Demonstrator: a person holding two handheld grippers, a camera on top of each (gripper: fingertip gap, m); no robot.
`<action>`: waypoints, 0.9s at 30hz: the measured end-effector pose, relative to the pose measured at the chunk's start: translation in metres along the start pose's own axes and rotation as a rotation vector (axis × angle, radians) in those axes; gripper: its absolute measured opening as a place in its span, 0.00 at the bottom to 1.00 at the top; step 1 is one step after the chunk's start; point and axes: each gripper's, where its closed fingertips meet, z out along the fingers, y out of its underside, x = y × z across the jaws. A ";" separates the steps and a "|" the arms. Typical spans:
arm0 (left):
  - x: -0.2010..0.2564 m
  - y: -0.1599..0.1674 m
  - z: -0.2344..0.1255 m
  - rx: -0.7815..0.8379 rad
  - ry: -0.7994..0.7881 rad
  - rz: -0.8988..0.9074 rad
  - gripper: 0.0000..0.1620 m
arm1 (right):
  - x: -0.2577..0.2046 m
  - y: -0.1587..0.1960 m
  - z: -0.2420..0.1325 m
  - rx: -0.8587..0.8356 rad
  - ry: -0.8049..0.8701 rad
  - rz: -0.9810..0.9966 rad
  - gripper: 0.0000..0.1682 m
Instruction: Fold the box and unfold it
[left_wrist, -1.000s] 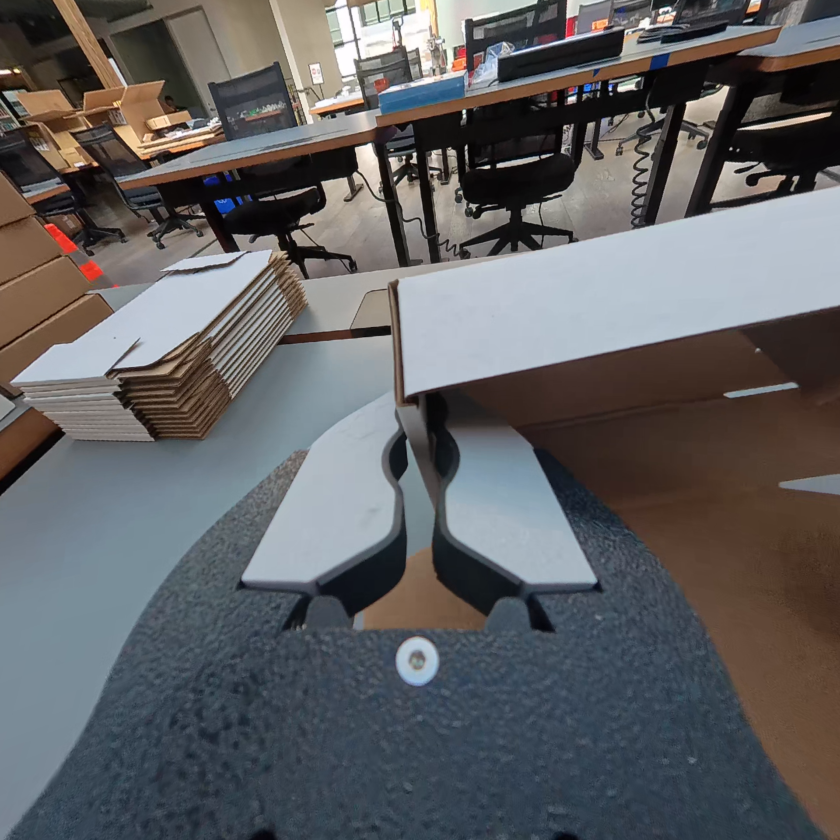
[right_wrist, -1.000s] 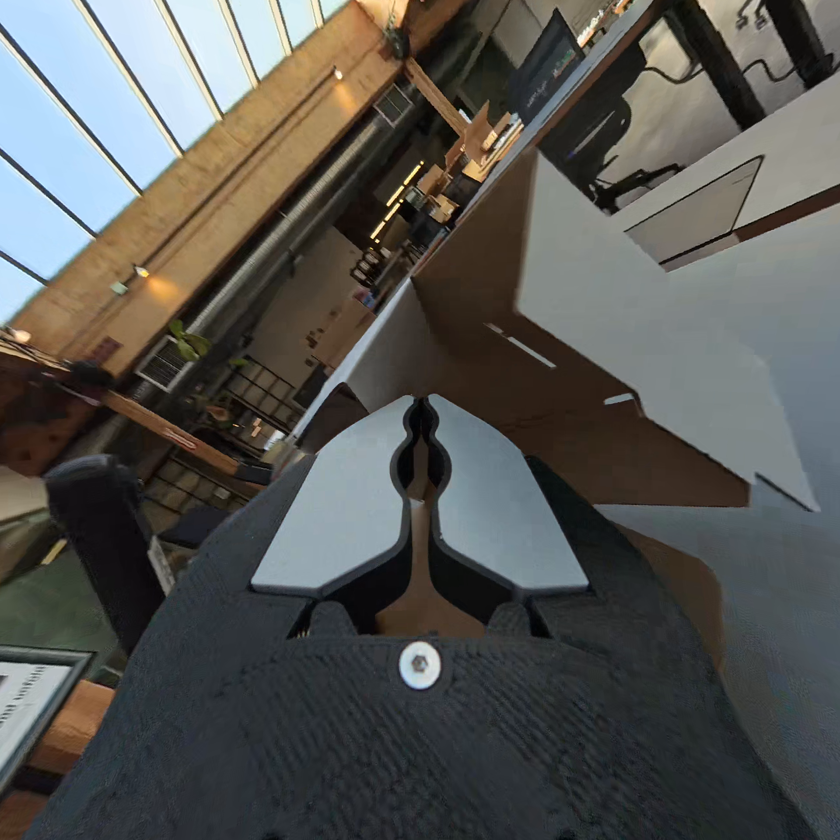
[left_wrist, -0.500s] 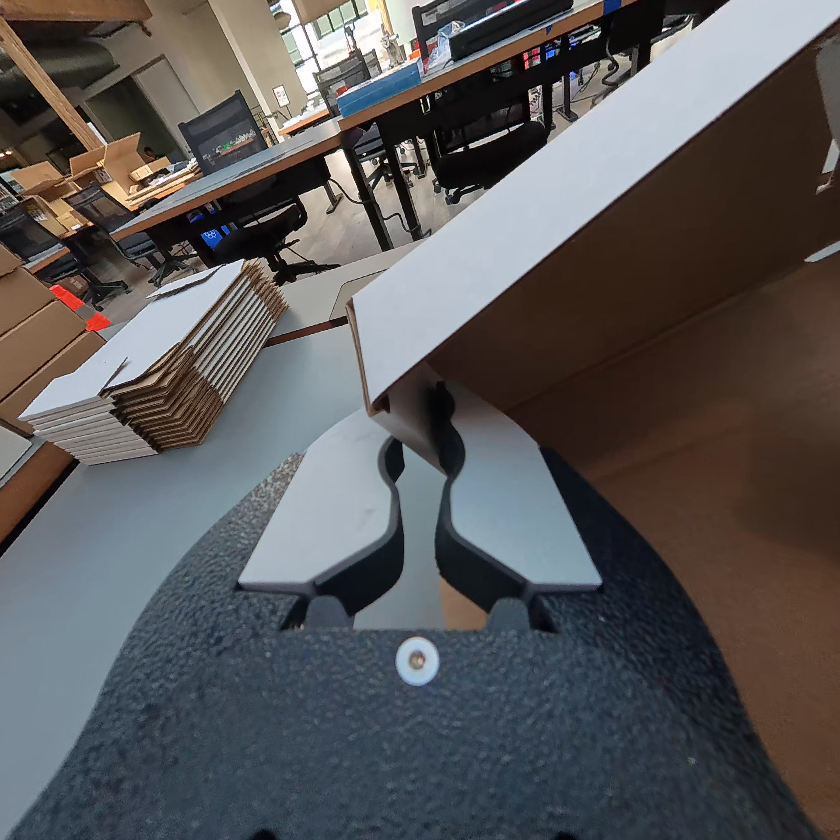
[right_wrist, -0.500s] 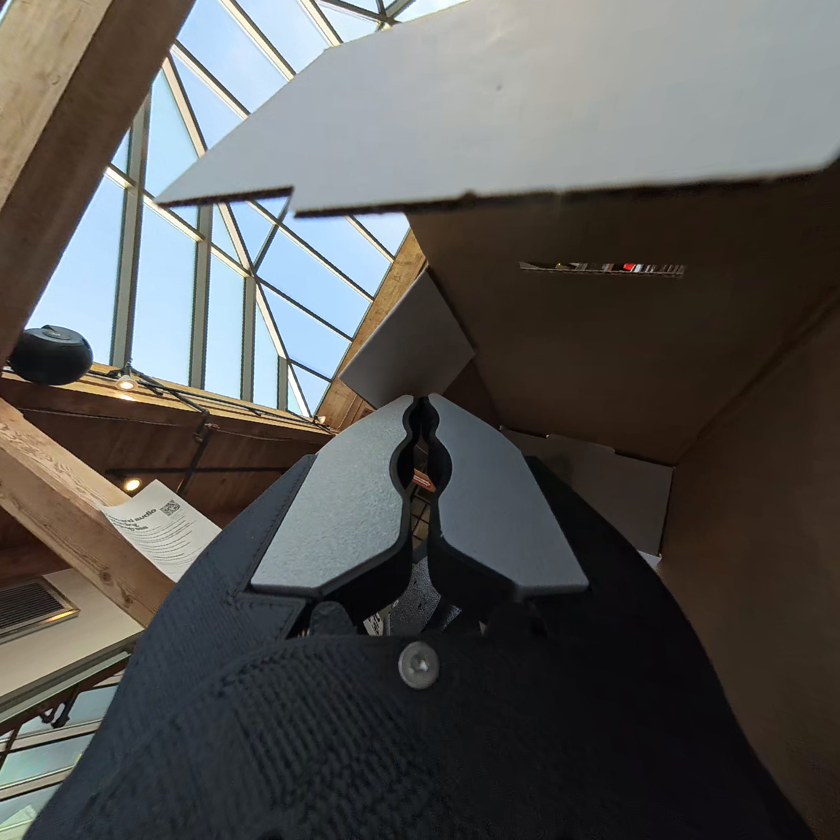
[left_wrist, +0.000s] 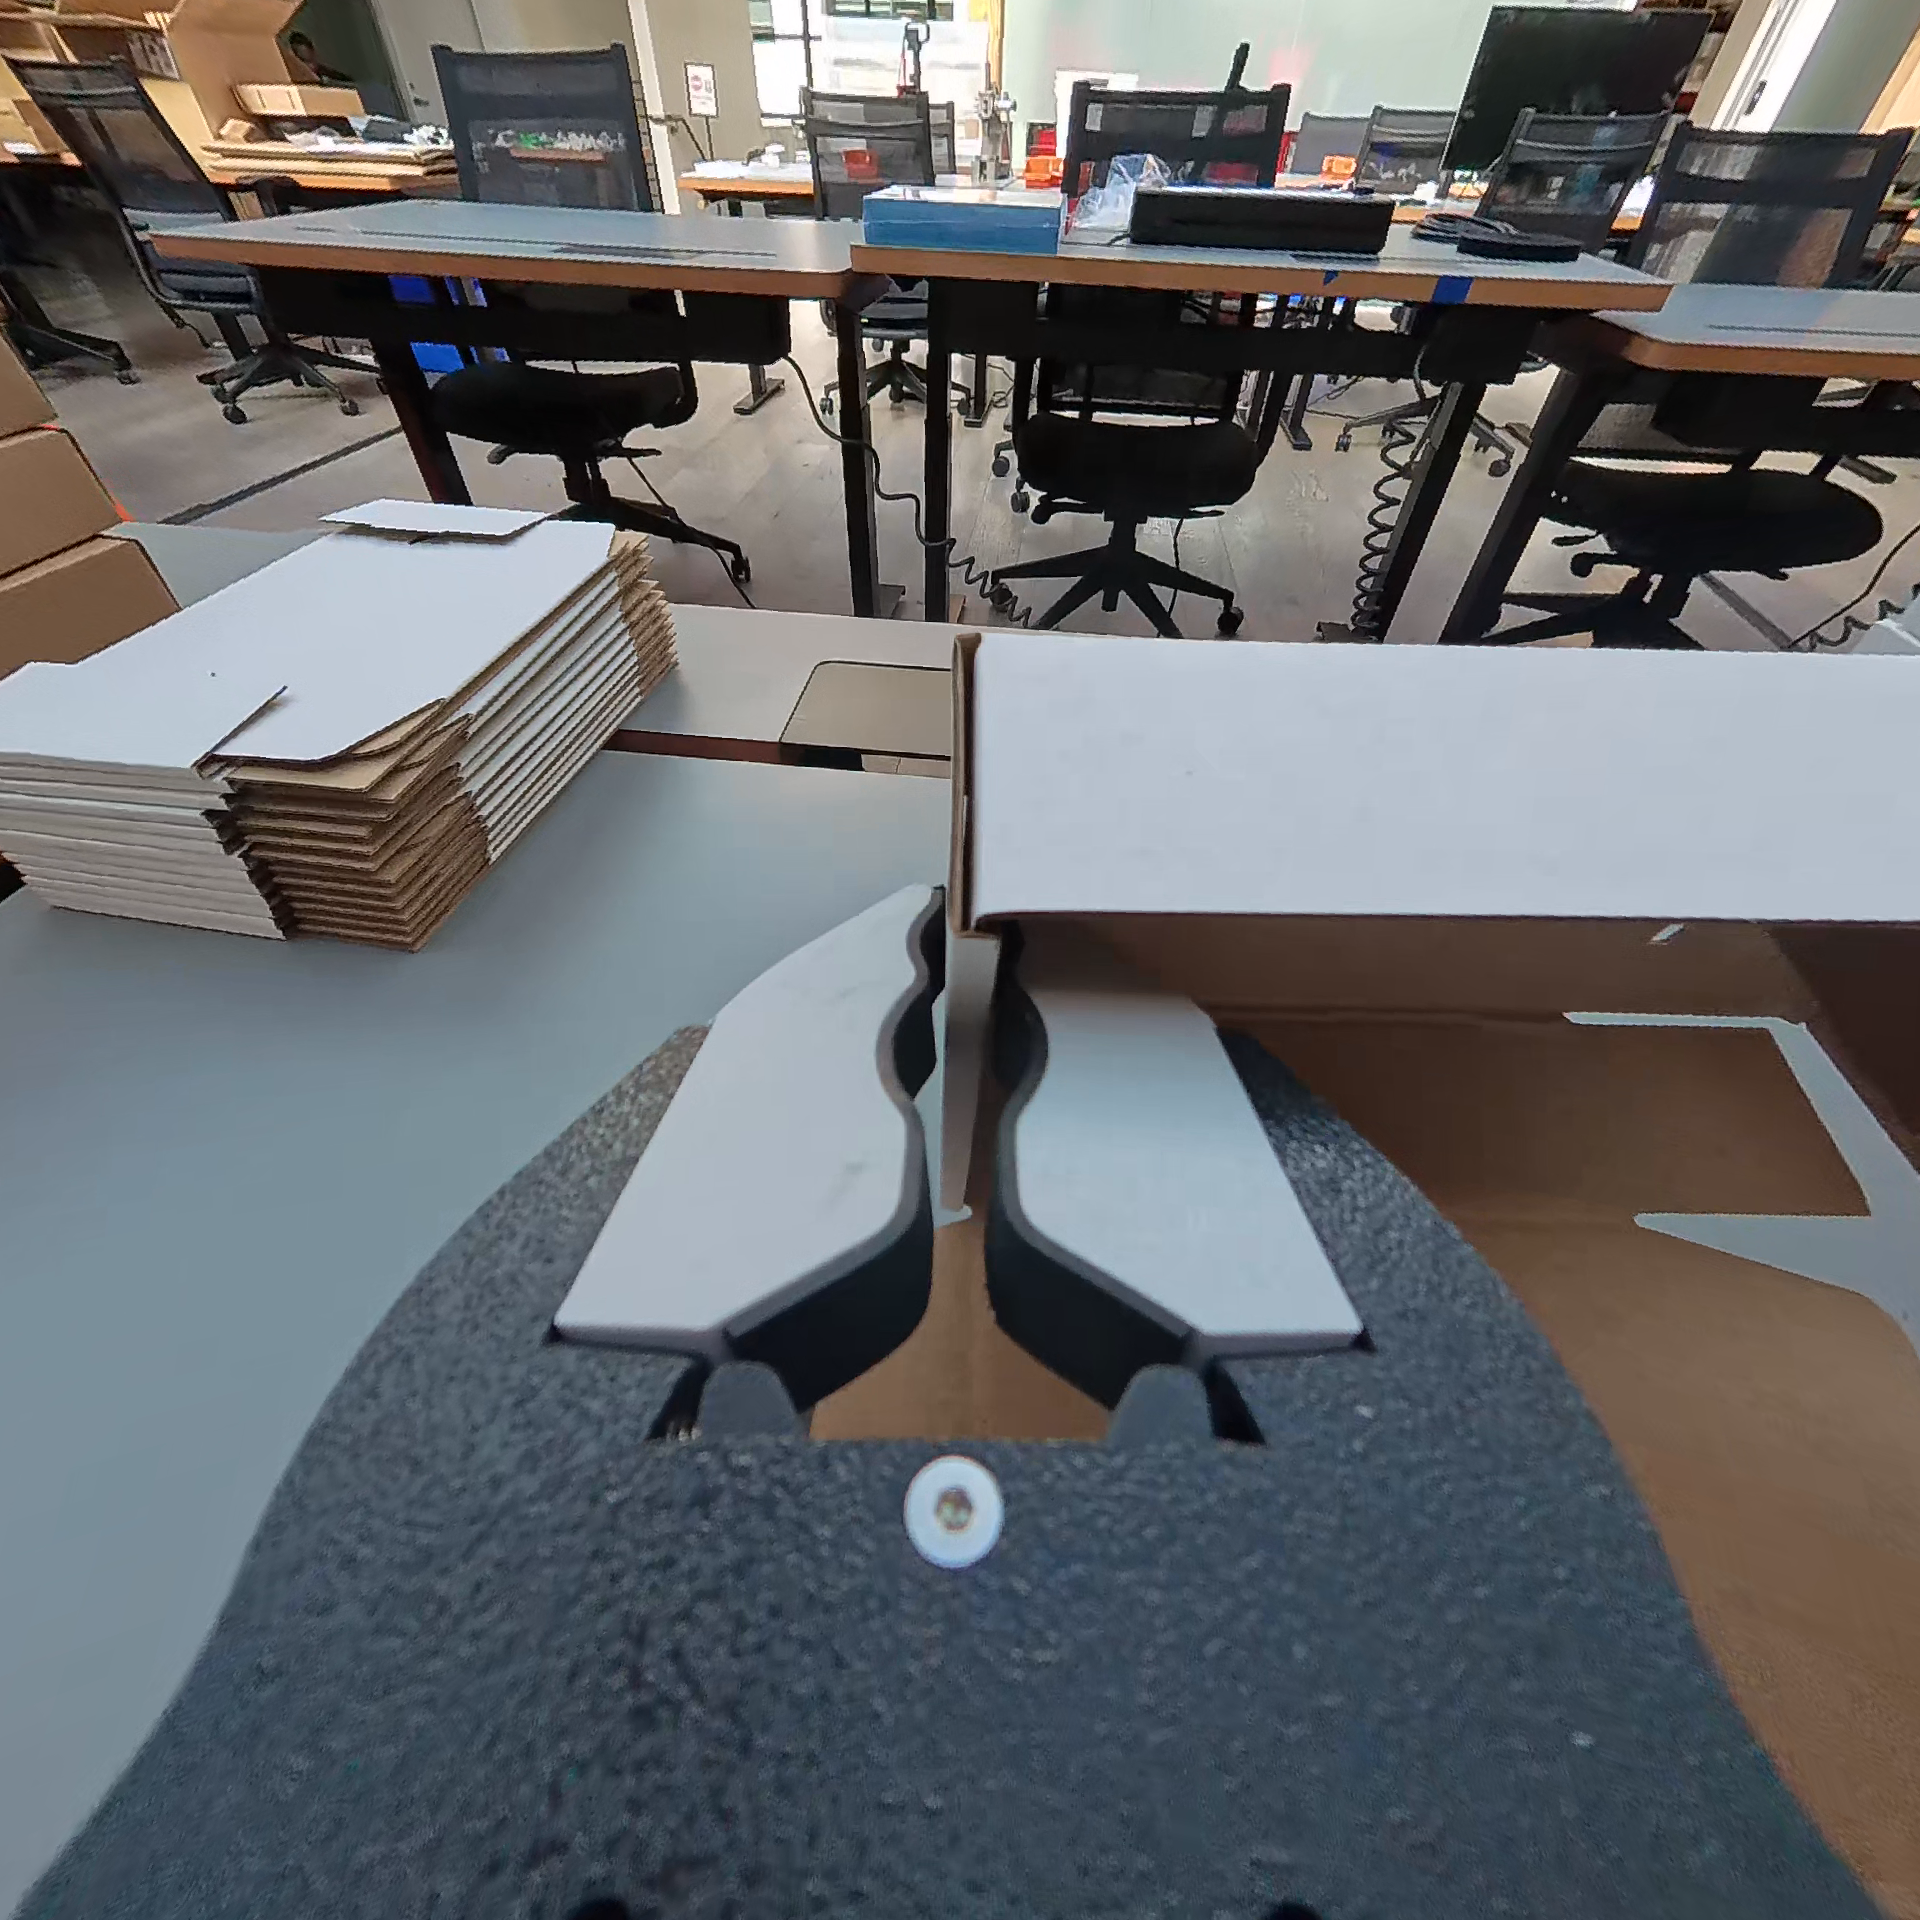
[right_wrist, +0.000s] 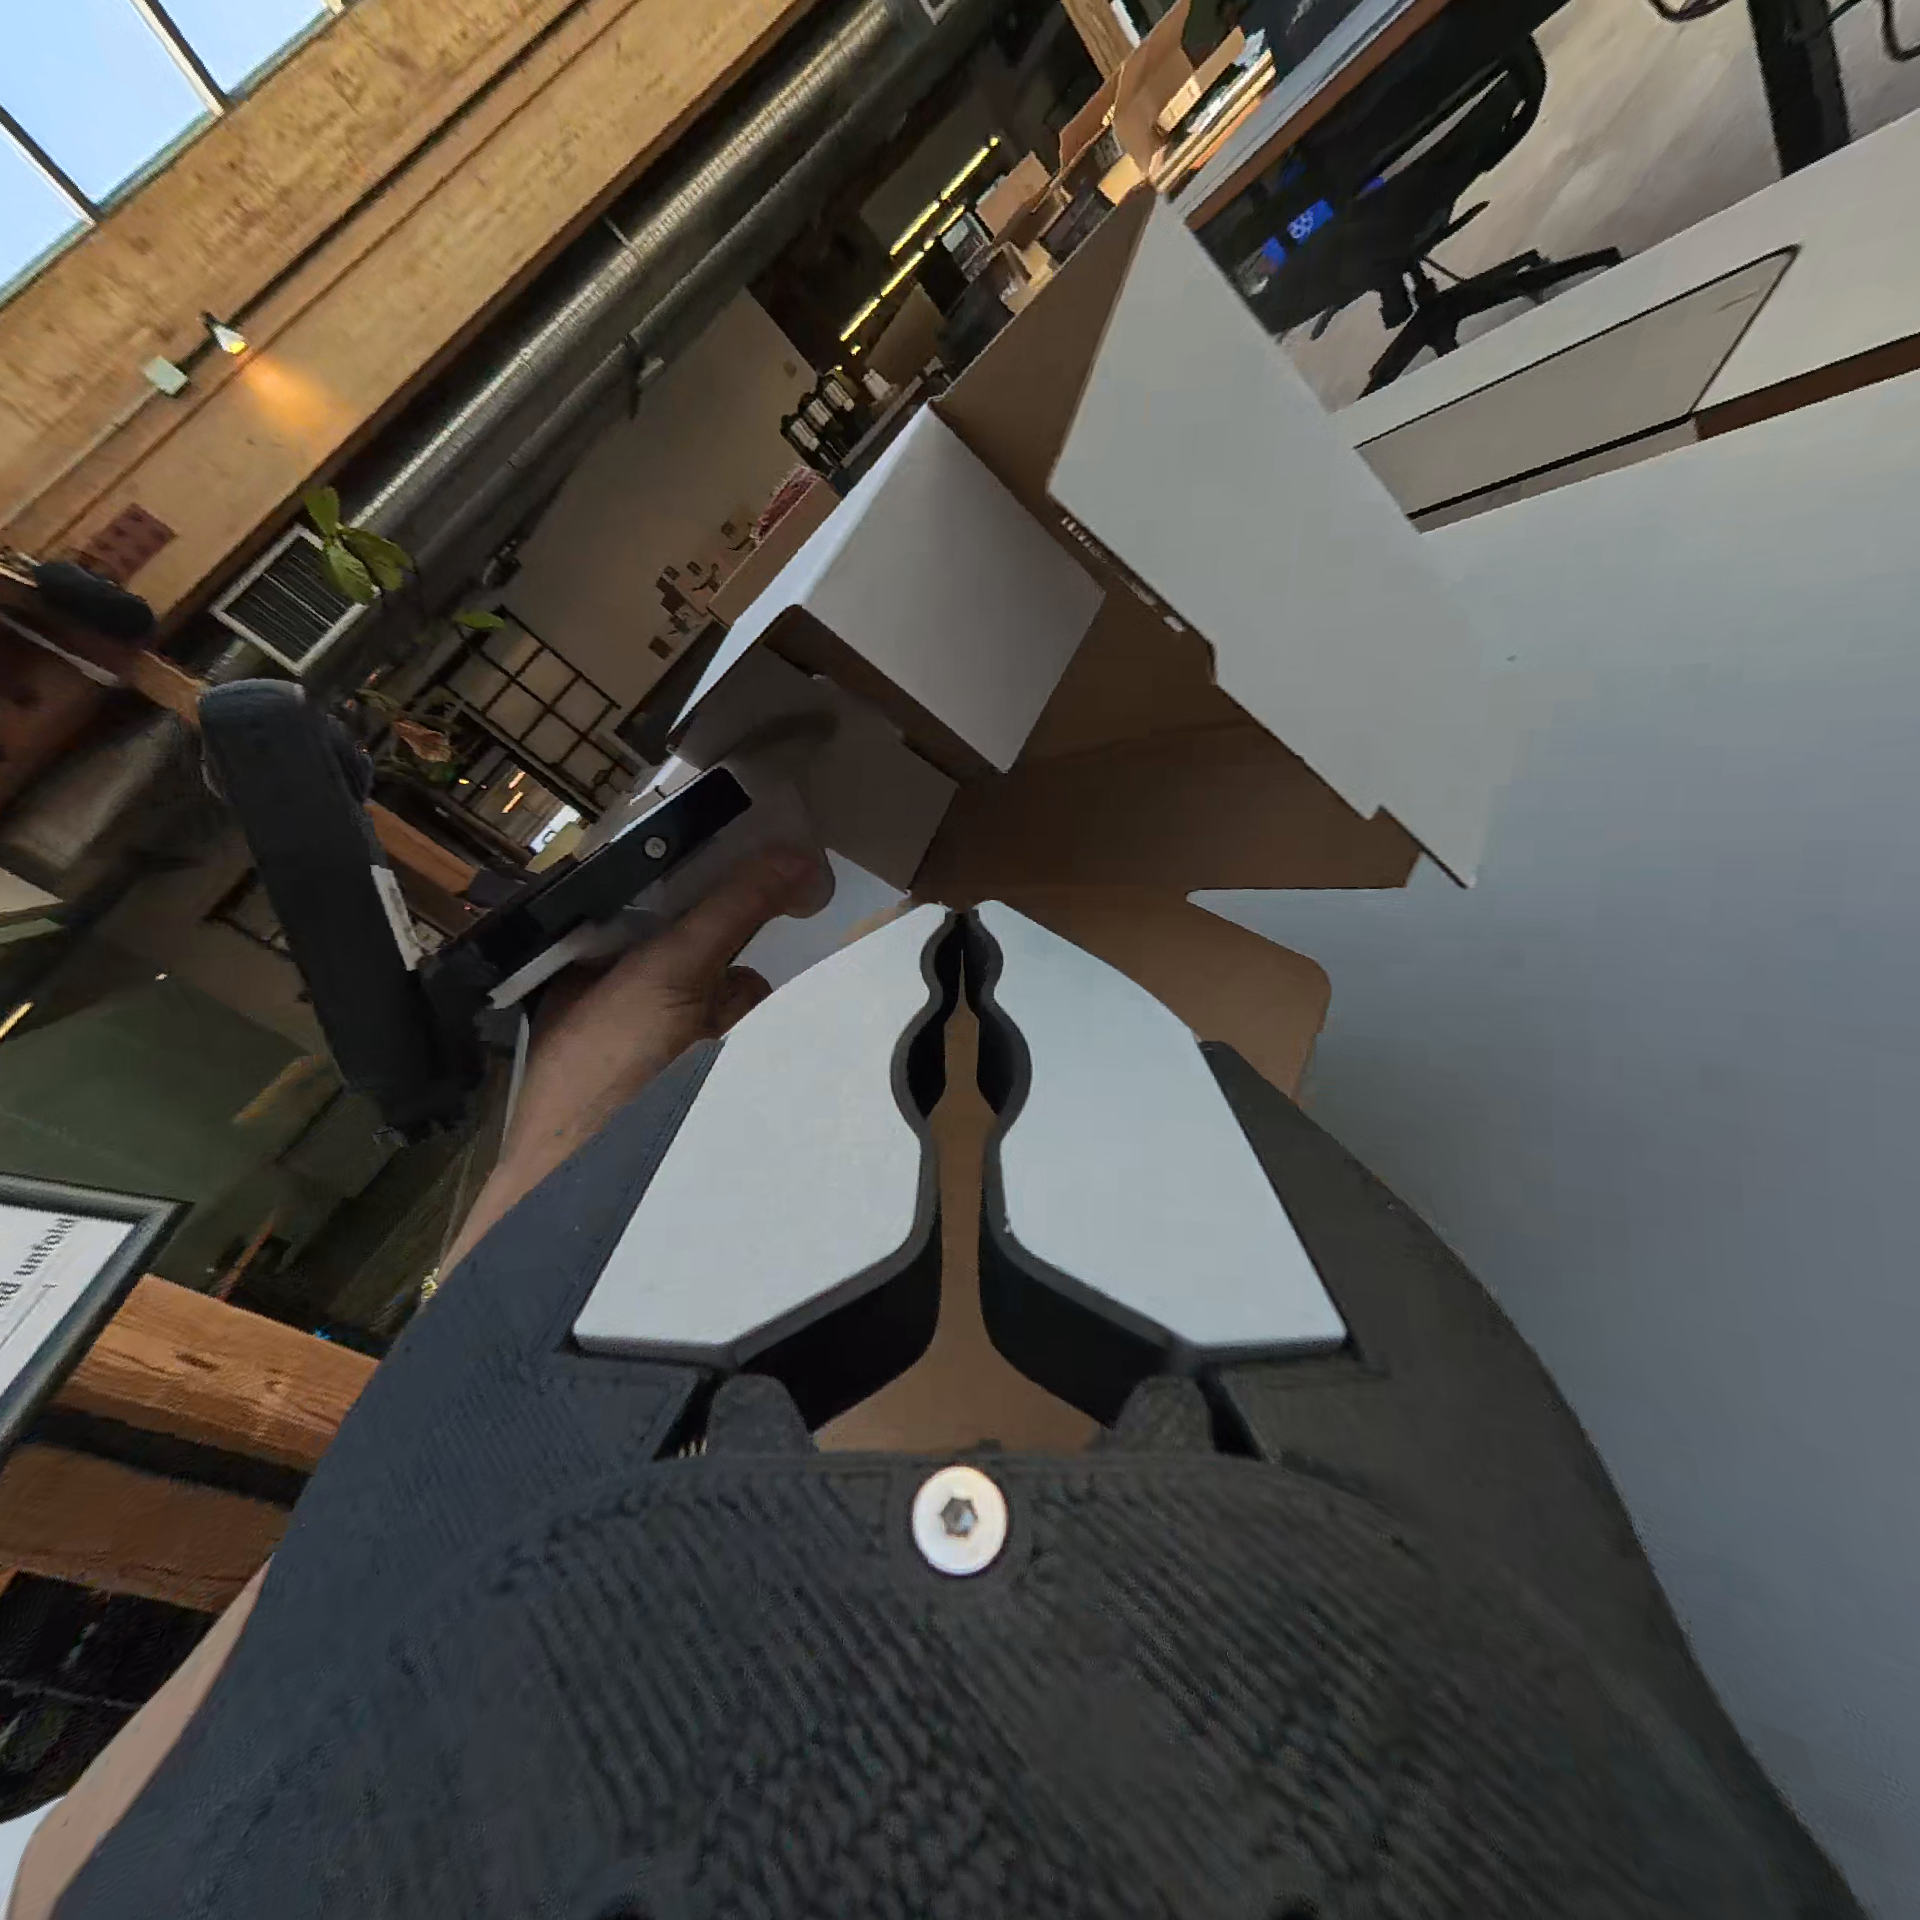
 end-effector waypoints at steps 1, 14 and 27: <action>-0.001 -0.001 -0.001 0.002 0.000 -0.002 0.03 | 0.006 -0.004 -0.005 0.020 0.032 -0.020 0.00; 0.007 0.009 -0.011 -0.042 0.193 0.028 0.04 | 0.051 -0.068 -0.015 0.017 0.324 -0.474 0.00; -0.001 0.022 -0.004 -0.115 0.121 -0.039 0.03 | 0.065 -0.038 -0.011 -0.141 0.284 -0.589 0.00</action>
